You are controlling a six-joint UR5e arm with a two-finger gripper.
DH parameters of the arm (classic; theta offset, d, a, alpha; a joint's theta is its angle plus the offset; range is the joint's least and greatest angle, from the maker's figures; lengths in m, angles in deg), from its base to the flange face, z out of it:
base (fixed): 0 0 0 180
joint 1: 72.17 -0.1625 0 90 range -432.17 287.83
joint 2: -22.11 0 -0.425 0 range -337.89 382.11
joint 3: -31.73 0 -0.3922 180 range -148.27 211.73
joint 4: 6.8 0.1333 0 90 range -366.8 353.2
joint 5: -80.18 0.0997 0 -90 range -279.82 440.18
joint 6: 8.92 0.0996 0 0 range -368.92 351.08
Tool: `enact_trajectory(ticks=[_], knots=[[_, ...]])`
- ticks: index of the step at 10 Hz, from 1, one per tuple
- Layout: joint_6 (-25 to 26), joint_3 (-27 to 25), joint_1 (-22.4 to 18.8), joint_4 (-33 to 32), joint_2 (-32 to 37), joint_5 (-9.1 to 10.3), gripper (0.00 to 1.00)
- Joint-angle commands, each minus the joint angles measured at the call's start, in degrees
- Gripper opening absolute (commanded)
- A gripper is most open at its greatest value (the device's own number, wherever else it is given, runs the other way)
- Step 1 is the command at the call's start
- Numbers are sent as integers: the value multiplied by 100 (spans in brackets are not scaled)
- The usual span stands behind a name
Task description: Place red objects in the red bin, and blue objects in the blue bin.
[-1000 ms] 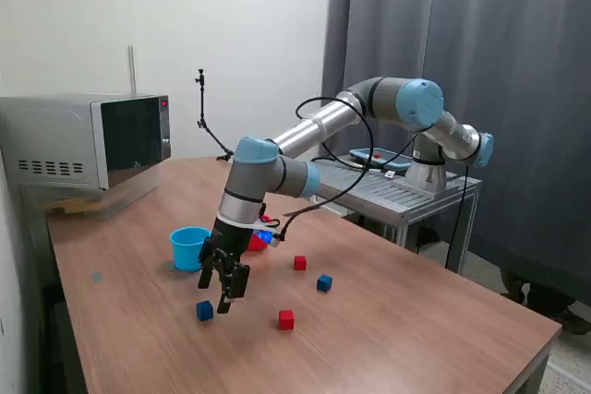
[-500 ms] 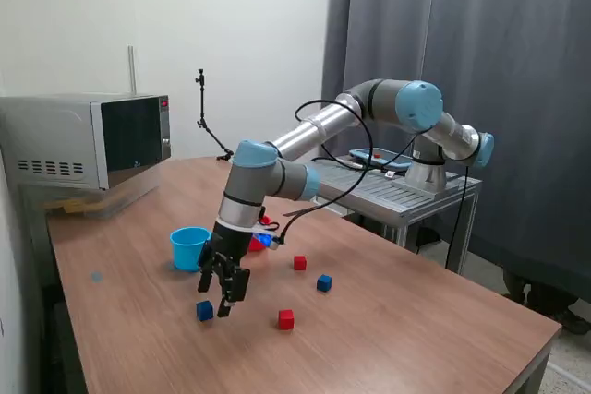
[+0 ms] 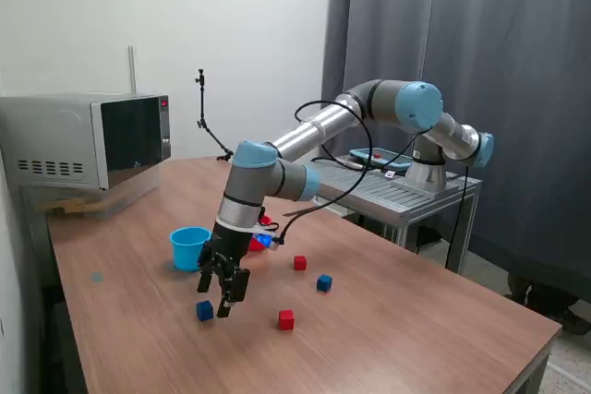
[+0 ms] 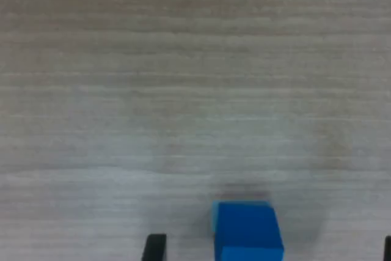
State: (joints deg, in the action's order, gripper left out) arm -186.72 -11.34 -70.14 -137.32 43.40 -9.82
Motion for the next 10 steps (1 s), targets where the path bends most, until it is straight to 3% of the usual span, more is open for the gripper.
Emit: enact_trajectory(ticks=[1, 10], knots=[[9, -8, 0, 0, -27, 0, 100], [35, 45, 0, 0, -63, 0, 100]])
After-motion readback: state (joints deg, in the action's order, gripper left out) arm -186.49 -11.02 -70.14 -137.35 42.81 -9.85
